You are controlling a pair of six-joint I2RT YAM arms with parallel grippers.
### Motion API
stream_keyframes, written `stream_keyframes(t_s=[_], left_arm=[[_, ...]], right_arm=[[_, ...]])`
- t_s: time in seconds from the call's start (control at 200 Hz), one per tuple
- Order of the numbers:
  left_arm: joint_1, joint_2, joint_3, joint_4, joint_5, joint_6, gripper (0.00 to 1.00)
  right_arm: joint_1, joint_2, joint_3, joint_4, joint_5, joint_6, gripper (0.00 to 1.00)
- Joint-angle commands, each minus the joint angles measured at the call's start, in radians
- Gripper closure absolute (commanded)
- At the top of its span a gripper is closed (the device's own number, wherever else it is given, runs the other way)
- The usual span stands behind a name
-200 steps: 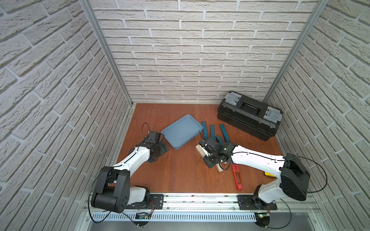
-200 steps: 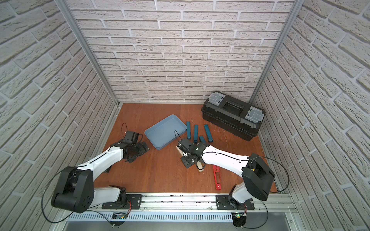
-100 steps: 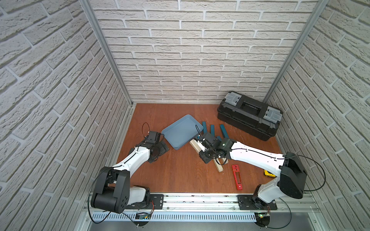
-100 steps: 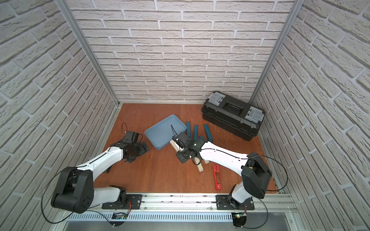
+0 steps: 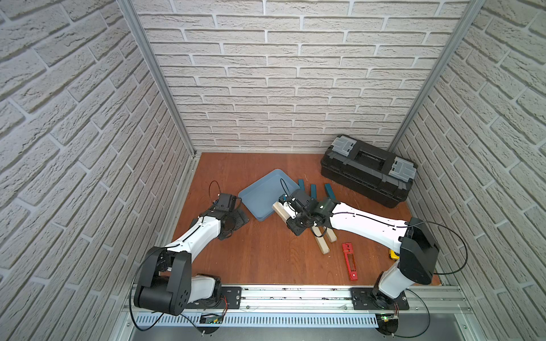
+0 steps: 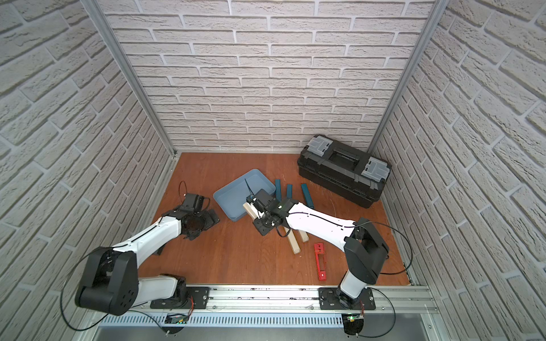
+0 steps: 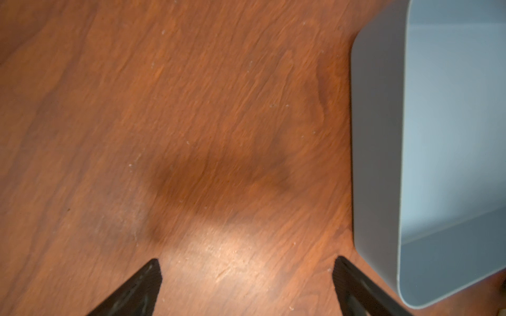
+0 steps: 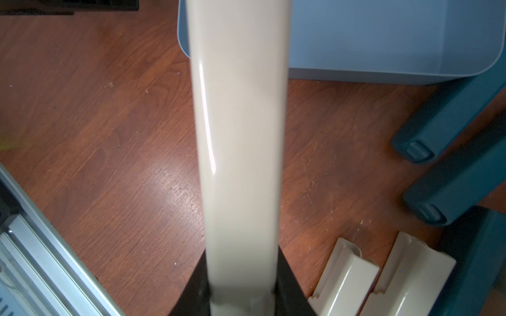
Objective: Put the pruning pliers into the storage box
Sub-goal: Place the pruning pliers in the storage box.
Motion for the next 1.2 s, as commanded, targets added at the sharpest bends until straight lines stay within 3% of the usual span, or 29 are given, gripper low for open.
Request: stream_keyframes(t_s=[0.0,0.7,1.195], left_arm=[[0.015,-0.012,0.024,-0.001,0.002,0.016,0.02],[0.082,0.0,0.018,0.029,0.018,0.041,0.02],[0.135,0.101,0.075,0.069,0.07,0.088,0.02]], right_arm=[[-0.009,0.029,0.047,0.029,-0.017,-0.023,0.98],[-0.028,0.275,0.348,-0.006,-0.065,-0.099,0.97],[-0.042,0.507,0.62,-0.056,-0.102,-0.123,0.97]])
